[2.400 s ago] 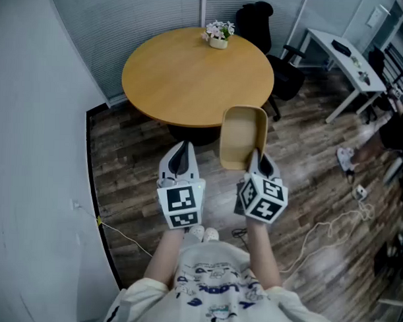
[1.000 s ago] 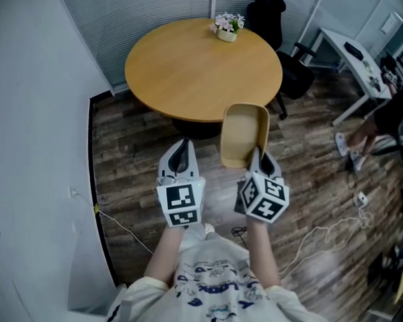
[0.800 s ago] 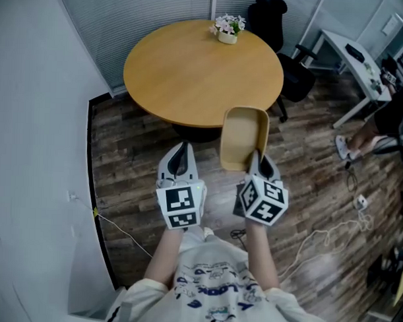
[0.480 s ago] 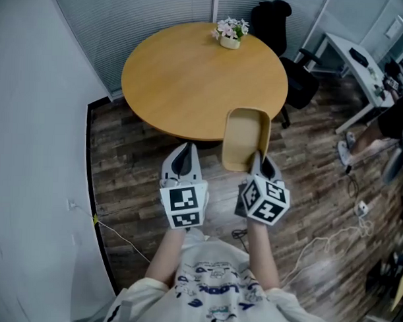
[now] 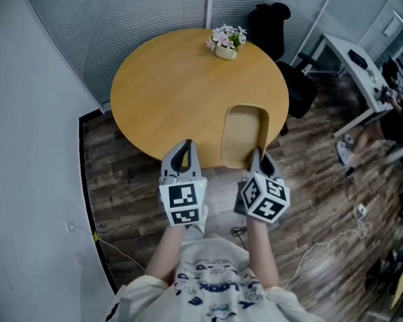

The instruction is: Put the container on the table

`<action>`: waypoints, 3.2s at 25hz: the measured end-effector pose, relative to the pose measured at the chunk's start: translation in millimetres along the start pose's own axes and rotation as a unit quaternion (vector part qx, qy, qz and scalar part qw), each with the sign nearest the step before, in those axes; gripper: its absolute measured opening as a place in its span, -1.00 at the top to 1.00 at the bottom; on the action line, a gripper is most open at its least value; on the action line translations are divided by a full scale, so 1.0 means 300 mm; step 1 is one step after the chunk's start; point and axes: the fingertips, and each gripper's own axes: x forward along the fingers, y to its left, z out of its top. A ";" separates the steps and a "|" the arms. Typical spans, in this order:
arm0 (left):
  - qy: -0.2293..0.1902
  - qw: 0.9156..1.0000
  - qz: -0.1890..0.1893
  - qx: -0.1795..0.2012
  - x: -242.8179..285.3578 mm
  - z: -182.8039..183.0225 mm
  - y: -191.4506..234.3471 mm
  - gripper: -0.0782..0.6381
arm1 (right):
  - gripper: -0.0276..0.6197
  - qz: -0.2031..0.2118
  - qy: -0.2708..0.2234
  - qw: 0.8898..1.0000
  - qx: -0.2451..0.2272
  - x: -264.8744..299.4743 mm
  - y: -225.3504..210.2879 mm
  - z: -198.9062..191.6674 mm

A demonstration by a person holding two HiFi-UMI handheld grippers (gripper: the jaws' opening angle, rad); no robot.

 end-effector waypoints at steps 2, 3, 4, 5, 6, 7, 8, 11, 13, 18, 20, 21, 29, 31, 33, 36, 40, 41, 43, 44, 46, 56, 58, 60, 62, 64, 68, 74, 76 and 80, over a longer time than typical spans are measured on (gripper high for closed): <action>0.000 1.000 -0.006 0.001 0.062 0.013 0.016 0.77 | 0.89 -0.004 -0.001 1.000 0.003 0.058 0.006 0.021; 0.001 1.000 -0.009 0.001 0.092 0.016 0.026 0.77 | 0.89 -0.006 0.000 1.000 0.003 0.087 0.012 0.027; 0.003 1.000 -0.012 0.002 0.122 0.017 0.035 0.77 | 0.89 -0.007 0.001 1.000 0.004 0.116 0.016 0.031; 0.005 1.000 -0.014 0.003 0.148 0.017 0.044 0.77 | 0.89 -0.008 0.003 1.000 0.005 0.142 0.019 0.033; 0.007 1.000 -0.015 0.003 0.172 0.015 0.053 0.77 | 0.89 -0.009 0.005 1.000 0.005 0.165 0.020 0.033; 0.009 1.000 -0.016 0.003 0.193 0.013 0.061 0.77 | 0.89 -0.011 0.007 1.000 0.005 0.186 0.020 0.033; 0.012 1.000 -0.016 0.002 0.212 0.010 0.069 0.77 | 0.89 -0.012 0.009 1.000 0.005 0.204 0.020 0.033; 0.021 1.000 -0.017 -0.002 0.259 0.000 0.088 0.77 | 0.89 -0.017 0.018 1.000 0.006 0.253 0.014 0.032; 0.028 0.999 -0.017 -0.003 0.283 -0.013 0.094 0.77 | 0.89 -0.019 0.025 0.999 0.008 0.282 0.010 0.025; 0.053 0.998 -0.013 -0.011 0.350 -0.068 0.104 0.77 | 0.89 -0.019 0.046 0.999 0.010 0.361 -0.004 -0.003; 0.062 0.998 -0.010 -0.013 0.379 -0.085 0.108 0.77 | 0.89 -0.019 0.055 0.998 0.009 0.398 -0.011 -0.012; 0.066 0.998 -0.008 -0.014 0.395 -0.093 0.110 0.77 | 0.89 -0.019 0.060 0.998 0.009 0.418 -0.016 -0.017; 0.102 0.994 0.007 -0.025 0.523 -0.159 0.112 0.77 | 0.89 -0.006 0.102 0.995 0.000 0.574 -0.043 -0.054; 0.109 0.994 0.011 -0.028 0.557 -0.171 0.113 0.77 | 0.89 -0.003 0.112 0.994 -0.003 0.615 -0.049 -0.064; 0.116 0.993 0.014 -0.030 0.588 -0.186 0.114 0.77 | 0.89 -0.002 0.123 0.992 -0.007 0.654 -0.059 -0.077; 0.128 0.991 0.020 -0.034 0.626 -0.211 0.115 0.77 | 0.89 0.002 0.139 0.990 -0.011 0.704 -0.071 -0.098; 0.143 0.989 0.029 -0.040 0.674 -0.247 0.119 0.77 | 0.89 0.008 0.160 0.987 -0.017 0.775 -0.087 -0.128; 0.147 0.988 0.031 -0.042 0.686 -0.258 0.119 0.77 | 0.89 0.009 0.165 0.986 -0.018 0.790 -0.091 -0.137; 0.155 0.986 0.033 -0.049 0.706 -0.282 0.119 0.77 | 0.89 0.009 0.175 0.984 -0.020 0.819 -0.098 -0.158; 0.159 0.985 0.035 -0.052 0.715 -0.294 0.119 0.77 | 0.89 0.009 0.181 0.983 -0.019 0.832 -0.102 -0.170; 0.168 0.984 0.037 -0.056 0.734 -0.318 0.117 0.77 | 0.89 0.011 0.191 0.981 -0.019 0.858 -0.109 -0.193; 0.213 0.973 0.053 -0.068 0.773 -0.459 0.133 0.77 | 0.89 0.011 0.239 0.971 -0.027 0.942 -0.137 -0.312; 0.220 0.971 0.057 -0.072 0.773 -0.488 0.142 0.77 | 0.89 0.010 0.245 0.969 -0.028 0.953 -0.142 -0.337; 0.226 0.969 0.060 -0.076 0.778 -0.512 0.150 0.77 | 0.89 0.010 0.252 0.967 -0.029 0.964 -0.144 -0.359; 0.232 0.968 0.062 -0.079 0.790 -0.529 0.156 0.77 | 0.89 0.010 0.260 0.965 -0.029 0.977 -0.147 -0.377; 0.236 0.966 0.064 -0.080 0.801 -0.542 0.158 0.77 | 0.89 0.012 0.266 0.963 -0.029 0.989 -0.148 -0.392; 0.242 0.965 0.063 -0.084 0.805 -0.569 0.161 0.77 | 0.89 0.007 0.274 0.961 -0.033 0.995 -0.150 -0.422; 0.251 0.962 0.060 -0.087 0.825 -0.593 0.142 0.77 | 0.89 0.003 0.287 0.957 -0.028 1.016 -0.163 -0.451; 0.253 0.962 0.058 -0.089 0.834 -0.600 0.133 0.77 | 0.88 0.004 0.292 0.956 -0.025 1.024 -0.167 -0.461; 0.258 0.960 0.059 -0.092 0.836 -0.616 0.122 0.77 | 0.88 0.003 0.302 0.953 -0.030 1.026 -0.174 -0.479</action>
